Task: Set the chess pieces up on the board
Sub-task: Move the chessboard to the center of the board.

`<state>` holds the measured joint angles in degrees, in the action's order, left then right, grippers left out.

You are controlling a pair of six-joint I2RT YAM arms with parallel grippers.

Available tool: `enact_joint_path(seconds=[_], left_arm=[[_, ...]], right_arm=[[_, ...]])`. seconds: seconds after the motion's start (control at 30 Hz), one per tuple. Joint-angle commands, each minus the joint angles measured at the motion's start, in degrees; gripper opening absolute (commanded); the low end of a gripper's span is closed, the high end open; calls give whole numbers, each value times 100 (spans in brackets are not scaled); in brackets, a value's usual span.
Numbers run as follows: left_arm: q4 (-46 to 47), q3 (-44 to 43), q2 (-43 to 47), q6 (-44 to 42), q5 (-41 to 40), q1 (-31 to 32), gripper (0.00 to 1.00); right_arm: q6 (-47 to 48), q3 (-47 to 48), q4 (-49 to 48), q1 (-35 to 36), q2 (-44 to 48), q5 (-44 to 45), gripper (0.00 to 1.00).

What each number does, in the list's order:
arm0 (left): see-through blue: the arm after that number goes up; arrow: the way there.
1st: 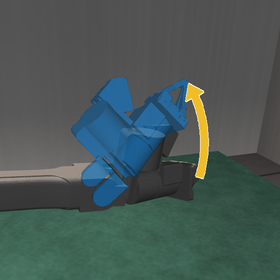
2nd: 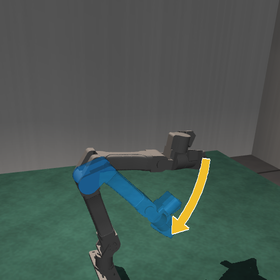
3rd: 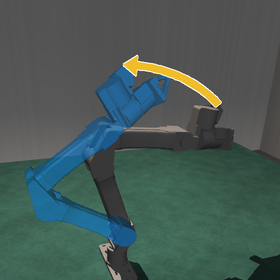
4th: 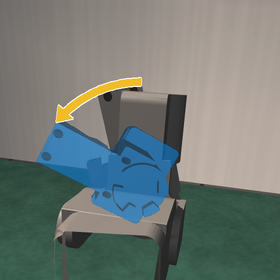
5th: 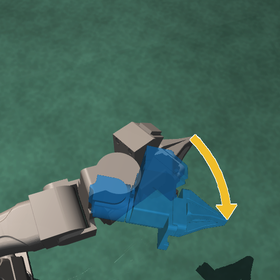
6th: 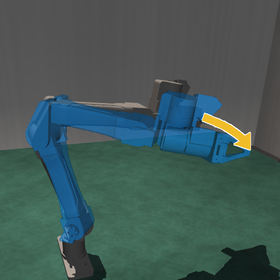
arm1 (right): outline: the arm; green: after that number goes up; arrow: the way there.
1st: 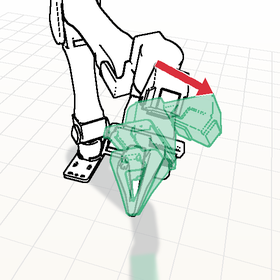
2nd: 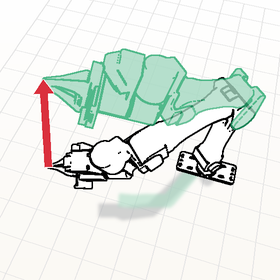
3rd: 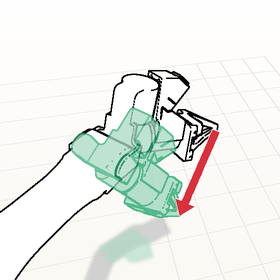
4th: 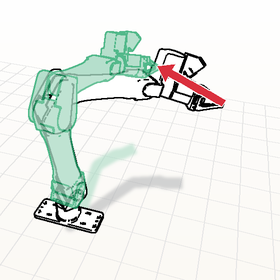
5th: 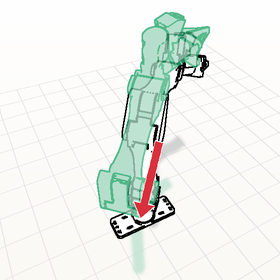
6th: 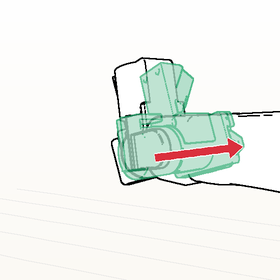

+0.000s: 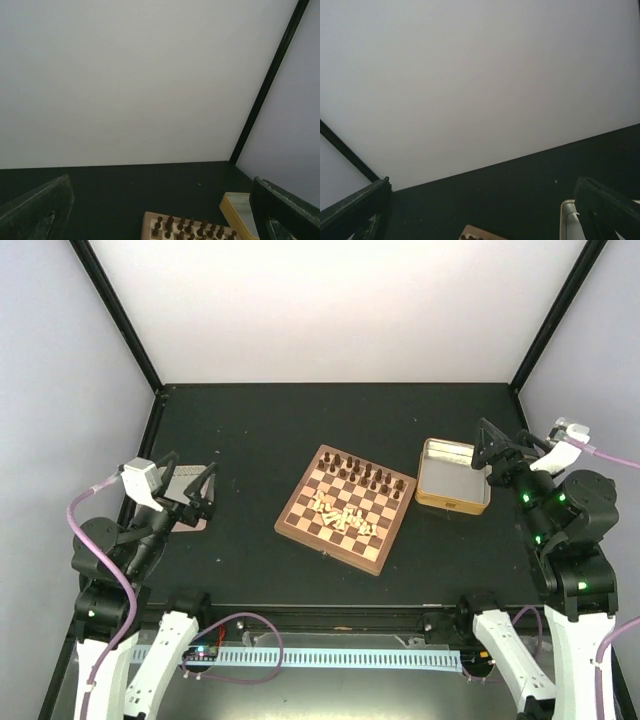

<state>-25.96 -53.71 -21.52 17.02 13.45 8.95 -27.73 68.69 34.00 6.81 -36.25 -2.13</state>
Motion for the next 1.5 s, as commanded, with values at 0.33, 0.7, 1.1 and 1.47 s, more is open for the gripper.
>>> enact_joint_path(seconds=[0.33, 0.7, 1.1, 1.47], left_arm=[[240, 1353, 689, 751, 932, -165, 99], [-38, 2546, -974, 1880, 1801, -175, 99], [1081, 2726, -3637, 2365, 1943, 168, 81], [1682, 2457, -5133, 2240, 2277, 482, 77]], right_arm=[[-1361, -1086, -508, -370, 973, -595, 100], [-1119, -2017, -829, -389, -445, -2538, 100], [-572, -2097, -349, 797, -2032, -1667, 68], [-726, -2209, -580, 2398, -2990, -600, 53]])
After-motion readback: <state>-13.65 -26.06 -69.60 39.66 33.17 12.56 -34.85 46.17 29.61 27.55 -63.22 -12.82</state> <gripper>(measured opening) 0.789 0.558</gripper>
